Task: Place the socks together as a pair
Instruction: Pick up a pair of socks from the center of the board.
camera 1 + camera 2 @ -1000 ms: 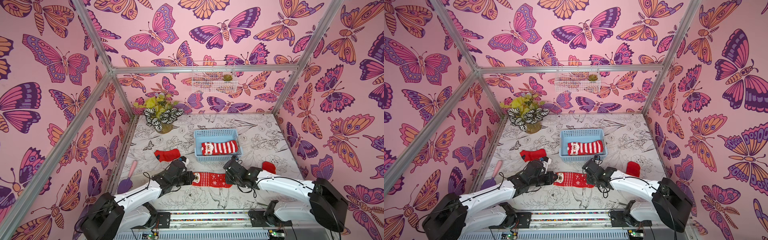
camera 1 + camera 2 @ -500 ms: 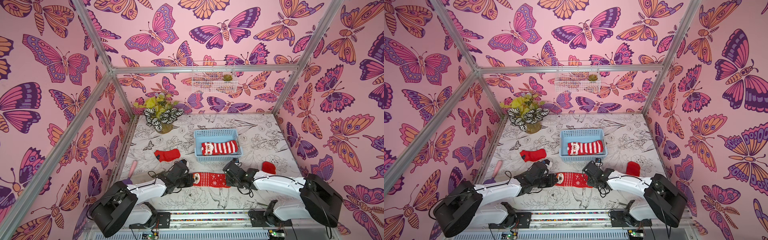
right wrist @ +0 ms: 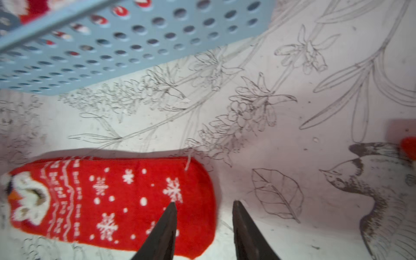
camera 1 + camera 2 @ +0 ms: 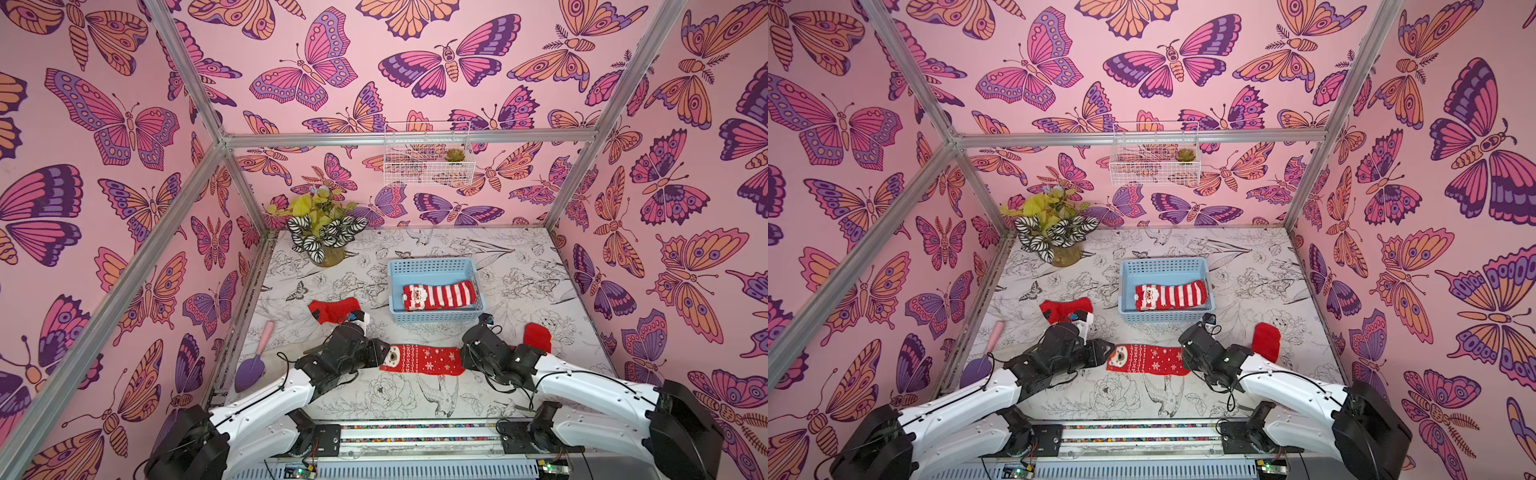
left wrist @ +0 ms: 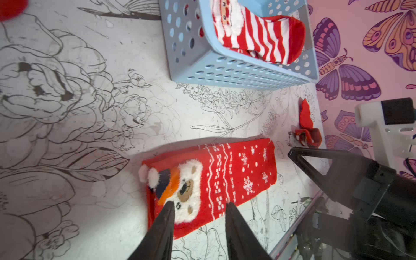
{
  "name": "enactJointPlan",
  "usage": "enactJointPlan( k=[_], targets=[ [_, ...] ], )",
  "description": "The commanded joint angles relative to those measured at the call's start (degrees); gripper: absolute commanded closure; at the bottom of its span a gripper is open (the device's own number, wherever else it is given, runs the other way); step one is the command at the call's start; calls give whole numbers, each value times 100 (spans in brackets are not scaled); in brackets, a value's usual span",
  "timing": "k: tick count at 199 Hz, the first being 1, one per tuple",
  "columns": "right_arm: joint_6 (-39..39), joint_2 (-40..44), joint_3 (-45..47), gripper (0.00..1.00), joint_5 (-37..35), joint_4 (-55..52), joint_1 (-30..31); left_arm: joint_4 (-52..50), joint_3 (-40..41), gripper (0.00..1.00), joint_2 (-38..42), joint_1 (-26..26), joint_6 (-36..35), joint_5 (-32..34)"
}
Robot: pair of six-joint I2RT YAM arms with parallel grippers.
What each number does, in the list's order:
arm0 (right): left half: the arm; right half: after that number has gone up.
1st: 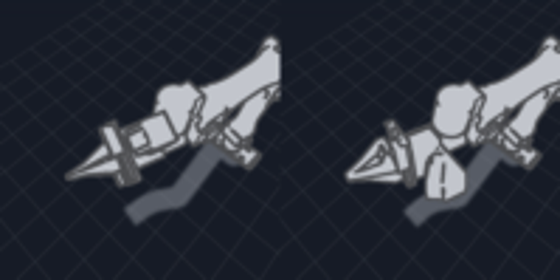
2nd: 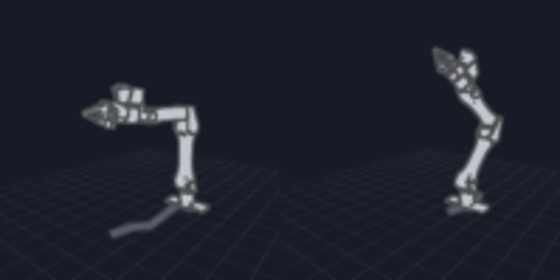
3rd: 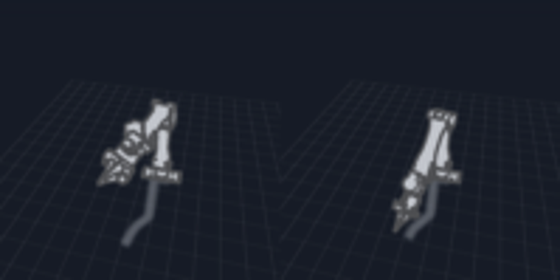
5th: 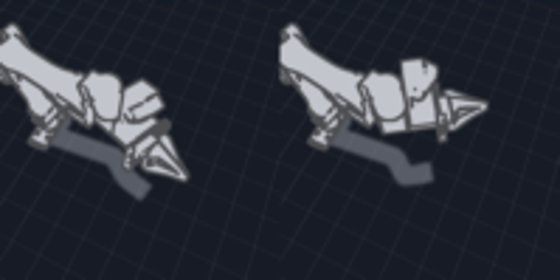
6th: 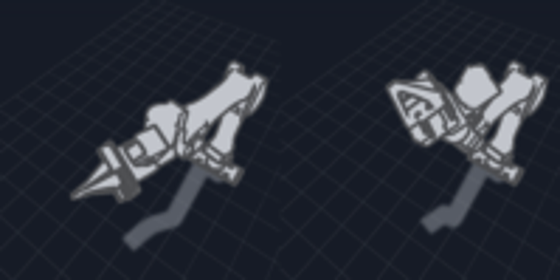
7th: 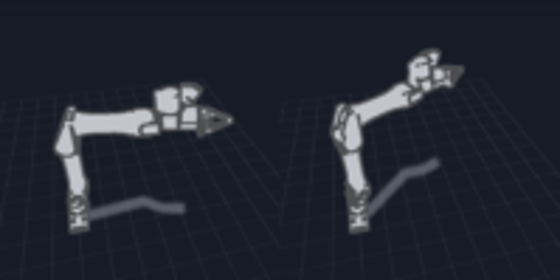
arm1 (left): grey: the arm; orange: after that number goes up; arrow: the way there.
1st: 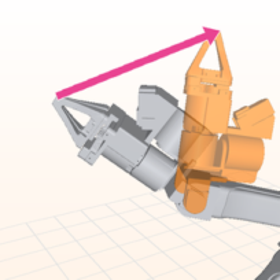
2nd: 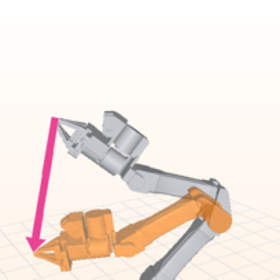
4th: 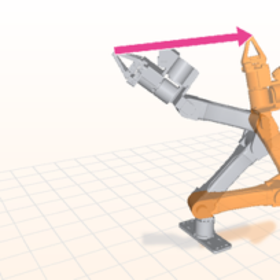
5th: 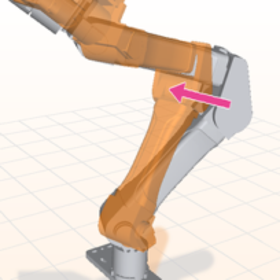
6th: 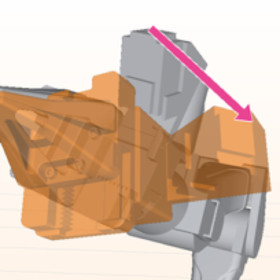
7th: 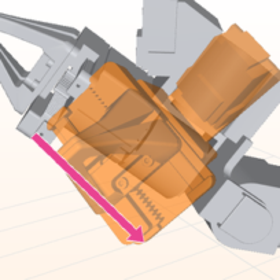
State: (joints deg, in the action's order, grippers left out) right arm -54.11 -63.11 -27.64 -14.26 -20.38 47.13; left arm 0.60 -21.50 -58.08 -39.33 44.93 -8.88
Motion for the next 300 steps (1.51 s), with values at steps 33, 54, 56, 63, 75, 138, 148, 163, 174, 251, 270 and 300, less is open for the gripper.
enactJointPlan(
  k=[33, 54, 56, 63, 75, 138, 148, 163, 174, 251, 270, 300],
  targets=[
    [-126, -287, 144, 53, 366, 418, -136, -342, -40, 47, -848, 29, -50, -113],
    [-165, -491, 146, 53, 475, 609, -142, -244, 13, 47, -957, 31, 44, -131],
    [-169, -516, 138, 53, 483, 613, -138, -225, 20, 47, -959, 31, 49, -138],
    [-177, -581, 115, 53, 531, 614, -142, -188, 52, 47, -976, 31, 78, -140],
    [-153, -676, 64, 53, 651, 614, -143, -120, 91, 47, -1008, 31, 104, -169],
    [-311, -1033, 149, 61, 932, 919, -137, 204, 149, 61, -1336, -13, 205, -245],
    [-327, -1042, 160, 65, 964, 955, -138, 264, 167, 64, -1341, -30, 228, -214],
    [-321, -997, 179, 72, 991, 995, -137, 414, 207, 68, -1299, -48, 266, -125],
    [-314, -944, 193, 78, 1014, 1045, -139, 491, 207, 74, -1285, -48, 285, -109],
    [243, 222, -92, 100, 874, 454, -142, 214, 193, 100, -235, -72, 249, -364],
    [387, 474, -327, 100, 815, 142, -138, 38, 97, 100, 201, -83, 201, -407],
    [628, 884, -690, 100, 636, -163, -142, -397, -295, 100, 685, -83, -41, -446]
  ],
)
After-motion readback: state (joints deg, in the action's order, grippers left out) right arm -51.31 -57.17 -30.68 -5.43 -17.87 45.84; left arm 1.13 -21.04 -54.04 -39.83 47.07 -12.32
